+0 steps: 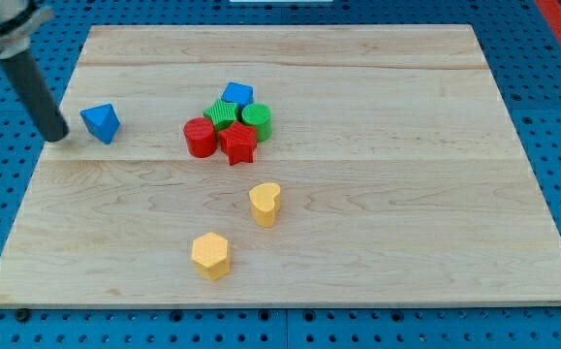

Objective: Place blue triangle on top left to red circle

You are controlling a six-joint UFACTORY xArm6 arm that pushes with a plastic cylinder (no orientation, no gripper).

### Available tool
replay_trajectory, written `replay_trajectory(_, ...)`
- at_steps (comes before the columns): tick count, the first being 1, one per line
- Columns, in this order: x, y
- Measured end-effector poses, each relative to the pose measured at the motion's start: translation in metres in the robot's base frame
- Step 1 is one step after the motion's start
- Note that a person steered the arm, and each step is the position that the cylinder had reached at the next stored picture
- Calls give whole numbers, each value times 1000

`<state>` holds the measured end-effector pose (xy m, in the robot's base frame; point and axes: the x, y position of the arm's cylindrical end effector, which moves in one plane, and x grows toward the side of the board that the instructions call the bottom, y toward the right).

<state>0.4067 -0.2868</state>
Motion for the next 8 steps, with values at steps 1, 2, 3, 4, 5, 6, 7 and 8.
replay_trajectory(1,-6,26)
replay_trajectory(2,-20,42)
replay_trajectory(3,-26,36)
replay_trajectory(4,-32,36)
replay_trajectory(5,-33,36)
replay_trajectory(6,-33,36)
replay_trajectory(7,-33,36)
replay_trajectory(8,-38,36)
